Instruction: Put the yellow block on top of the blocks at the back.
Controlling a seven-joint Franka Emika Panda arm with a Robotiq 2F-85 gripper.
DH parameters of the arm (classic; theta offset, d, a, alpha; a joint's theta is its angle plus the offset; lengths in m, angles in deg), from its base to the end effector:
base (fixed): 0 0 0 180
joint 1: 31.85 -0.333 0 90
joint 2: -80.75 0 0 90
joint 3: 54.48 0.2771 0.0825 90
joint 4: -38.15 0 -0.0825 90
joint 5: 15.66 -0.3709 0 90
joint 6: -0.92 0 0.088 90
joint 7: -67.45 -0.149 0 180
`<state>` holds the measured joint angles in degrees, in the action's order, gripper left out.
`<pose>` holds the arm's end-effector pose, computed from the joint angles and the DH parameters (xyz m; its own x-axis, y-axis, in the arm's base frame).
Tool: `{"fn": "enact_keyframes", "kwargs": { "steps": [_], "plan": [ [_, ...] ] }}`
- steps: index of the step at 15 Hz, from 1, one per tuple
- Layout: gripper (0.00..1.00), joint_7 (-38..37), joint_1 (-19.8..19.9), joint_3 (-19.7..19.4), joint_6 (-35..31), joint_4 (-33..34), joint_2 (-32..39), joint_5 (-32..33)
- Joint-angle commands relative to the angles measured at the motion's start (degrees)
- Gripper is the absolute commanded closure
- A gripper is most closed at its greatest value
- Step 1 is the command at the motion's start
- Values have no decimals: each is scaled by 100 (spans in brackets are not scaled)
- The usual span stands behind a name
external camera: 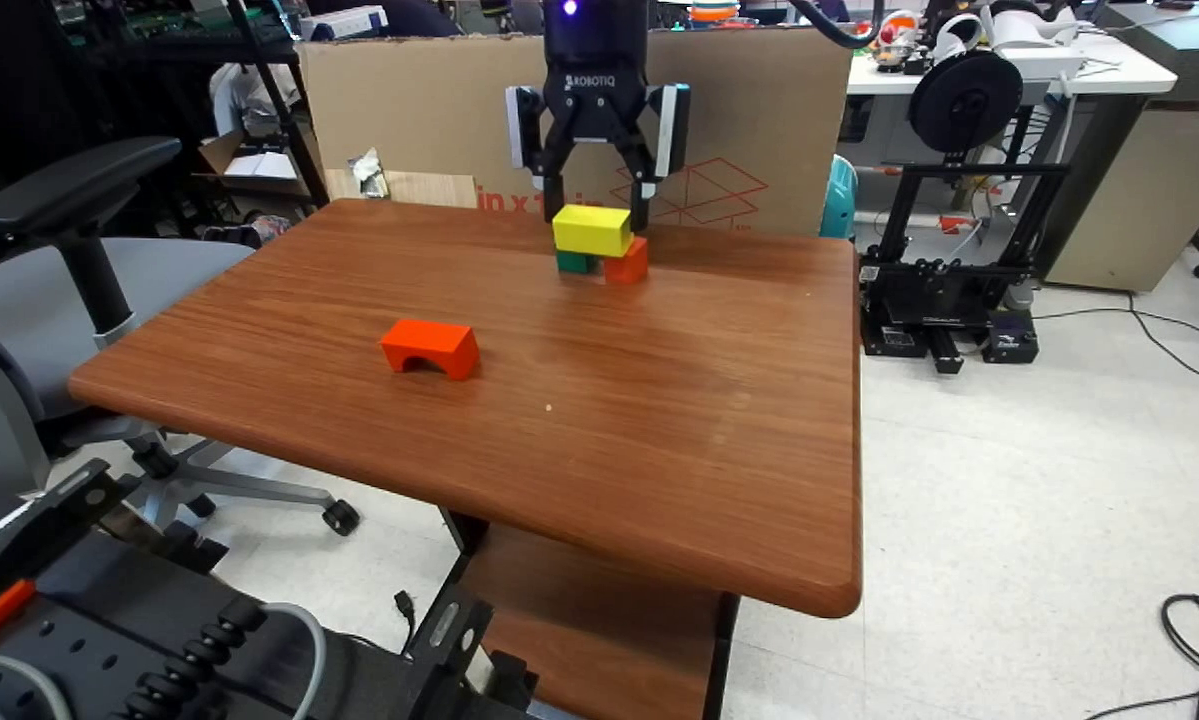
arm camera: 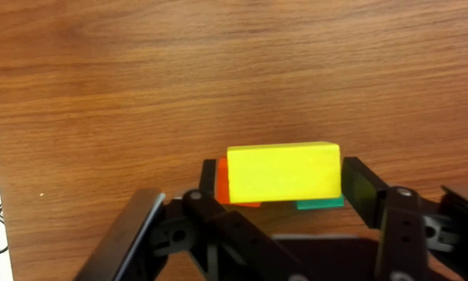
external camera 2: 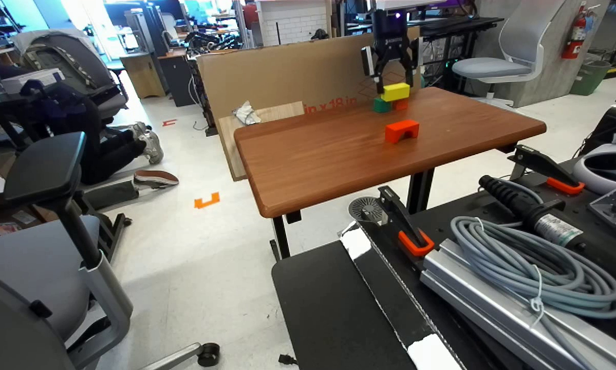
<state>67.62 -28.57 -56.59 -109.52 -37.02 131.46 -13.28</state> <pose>0.6579 -0.0635 0.1275 0.9614 -0.0677 -0.2666 -0.0532 -0.9967 0.0613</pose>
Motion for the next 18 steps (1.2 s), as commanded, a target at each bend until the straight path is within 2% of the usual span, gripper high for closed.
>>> {"fn": "enact_keyframes", "kwargs": {
  "steps": [1, 7, 11, 13, 14, 16, 18],
  "plan": [
    [0, -1, -14, -32, -66, -234, -329, 14],
    [0, 105, 95, -51, -780, -1459, -1520, -29],
    [0, 391, 216, -75, -838, -2582, -2541, 13],
    [0, 375, 183, -194, -522, -3149, -3005, 219],
    [0, 309, 193, -121, -545, -2298, -2347, 63],
    [0, 314, 199, -177, -512, -2793, -2723, 129],
    [0, 314, 196, -183, -513, -2987, -2860, 155]
  ]
}}
